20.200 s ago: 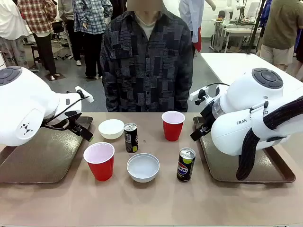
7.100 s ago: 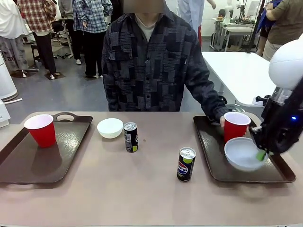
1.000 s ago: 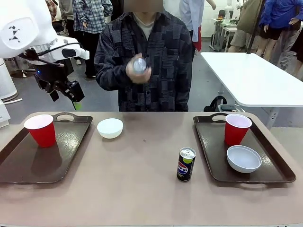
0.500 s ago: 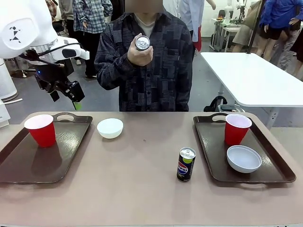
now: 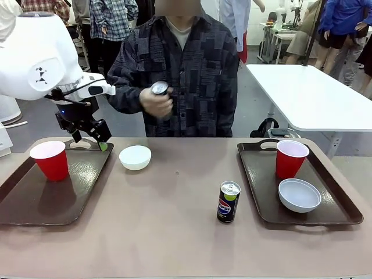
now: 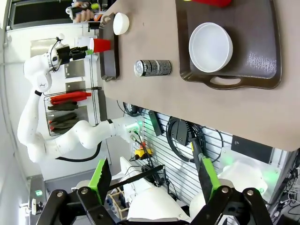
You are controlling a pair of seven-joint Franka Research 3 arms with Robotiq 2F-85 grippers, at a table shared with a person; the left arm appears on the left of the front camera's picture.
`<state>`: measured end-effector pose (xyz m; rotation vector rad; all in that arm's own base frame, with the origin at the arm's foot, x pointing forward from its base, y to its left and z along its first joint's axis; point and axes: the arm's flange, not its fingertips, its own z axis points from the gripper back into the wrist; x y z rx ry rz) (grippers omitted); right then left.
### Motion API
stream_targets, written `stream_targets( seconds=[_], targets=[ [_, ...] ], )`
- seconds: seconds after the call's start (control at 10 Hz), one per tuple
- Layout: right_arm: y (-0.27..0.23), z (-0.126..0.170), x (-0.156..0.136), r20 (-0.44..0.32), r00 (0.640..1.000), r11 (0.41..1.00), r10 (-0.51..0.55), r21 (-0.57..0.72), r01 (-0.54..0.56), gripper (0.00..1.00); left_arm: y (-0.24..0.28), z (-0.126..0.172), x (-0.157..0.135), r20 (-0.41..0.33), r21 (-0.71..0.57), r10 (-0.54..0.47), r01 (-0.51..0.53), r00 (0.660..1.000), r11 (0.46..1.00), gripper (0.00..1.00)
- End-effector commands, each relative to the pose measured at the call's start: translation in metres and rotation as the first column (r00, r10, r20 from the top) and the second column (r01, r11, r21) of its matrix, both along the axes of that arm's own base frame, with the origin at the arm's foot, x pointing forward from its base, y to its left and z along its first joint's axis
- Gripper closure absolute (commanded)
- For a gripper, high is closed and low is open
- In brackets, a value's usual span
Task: Prepare tableware on both trays.
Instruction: Pick up a Picnic Bowl from the table and place it on a Handle tray.
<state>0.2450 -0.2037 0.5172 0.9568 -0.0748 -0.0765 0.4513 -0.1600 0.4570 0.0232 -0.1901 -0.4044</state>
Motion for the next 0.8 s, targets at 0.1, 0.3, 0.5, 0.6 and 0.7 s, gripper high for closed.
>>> stream_targets(
  seconds=[0.1, 0.3, 0.5, 0.6, 0.7],
  targets=[
    [0.001, -0.001, -0.001, 0.011, 1.0, 1.0, 0.006, 0.006, -0.006, 0.02, 0.021, 0.04, -0.063, -0.001, -0.014, -0.023, 0.023, 1.0, 1.0, 0.0],
    [0.001, -0.001, -0.001, 0.011, 1.0, 1.0, 0.006, 0.006, -0.006, 0.02, 0.053, 0.078, -0.128, 0.031, -0.013, -0.096, 0.097, 0.995, 0.995, 0.0],
    [0.001, -0.001, -0.001, 0.011, 1.0, 1.0, 0.006, 0.006, -0.006, 0.02, 0.053, 0.067, -0.129, -0.008, 0.009, -0.07, 0.07, 0.998, 0.998, 0.0],
    [0.001, -0.001, -0.001, 0.011, 1.0, 1.0, 0.006, 0.006, -0.006, 0.02, 0.054, 0.063, -0.123, -0.019, 0.015, -0.053, 0.053, 0.998, 0.998, 0.0],
    [0.001, -0.001, -0.001, 0.011, 1.0, 1.0, 0.006, 0.006, -0.006, 0.02, 0.056, 0.062, -0.118, -0.019, 0.015, -0.04, 0.04, 0.999, 0.999, 0.0]
  ],
)
